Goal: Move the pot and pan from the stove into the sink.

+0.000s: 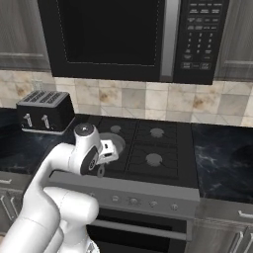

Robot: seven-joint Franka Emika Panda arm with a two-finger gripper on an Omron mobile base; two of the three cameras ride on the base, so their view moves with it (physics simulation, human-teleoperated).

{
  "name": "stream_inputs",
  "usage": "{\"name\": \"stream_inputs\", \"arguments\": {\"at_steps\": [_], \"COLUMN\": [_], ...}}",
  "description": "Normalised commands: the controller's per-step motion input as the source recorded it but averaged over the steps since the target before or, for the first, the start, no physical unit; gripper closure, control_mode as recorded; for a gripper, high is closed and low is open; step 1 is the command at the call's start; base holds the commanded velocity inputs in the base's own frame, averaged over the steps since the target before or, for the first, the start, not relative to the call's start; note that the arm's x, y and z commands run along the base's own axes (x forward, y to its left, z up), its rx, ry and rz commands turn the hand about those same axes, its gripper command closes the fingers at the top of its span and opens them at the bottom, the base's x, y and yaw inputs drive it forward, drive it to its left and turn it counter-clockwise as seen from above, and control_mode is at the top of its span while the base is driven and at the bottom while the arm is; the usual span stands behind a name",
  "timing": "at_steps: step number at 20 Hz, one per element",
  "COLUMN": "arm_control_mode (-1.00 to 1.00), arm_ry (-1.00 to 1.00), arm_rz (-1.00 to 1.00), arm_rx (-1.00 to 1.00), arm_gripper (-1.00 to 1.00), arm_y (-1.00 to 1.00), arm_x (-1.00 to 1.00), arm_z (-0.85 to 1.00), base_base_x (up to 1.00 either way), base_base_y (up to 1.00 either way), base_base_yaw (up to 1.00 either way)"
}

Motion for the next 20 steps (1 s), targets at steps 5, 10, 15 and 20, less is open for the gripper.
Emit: {"name": "stream_inputs", "arguments": {"at_steps": [5,10,15,20], "arm_control_mode": [-1.0,-1.0,-1.0,-1.0], "arm_ry": [0.0,0.0,0.0,-0.03], "arm_rz": [0.0,0.0,0.0,0.0], "arm_rx": [0.0,-0.02,-0.01,0.0], "arm_gripper": [-1.0,-1.0,-1.0,-1.0], "arm_y": [0.0,0.0,0.0,0.0], "arm_x": [0.01,0.04,0.05,0.1], "arm_z": [-0.01,-0.23,-0.33,-0.33], "base_base_x": [0.0,0.0,0.0,0.0], "base_base_y": [0.0,0.0,0.0,0.0], "base_base_yaw": [0.0,0.0,0.0,0.0]}}
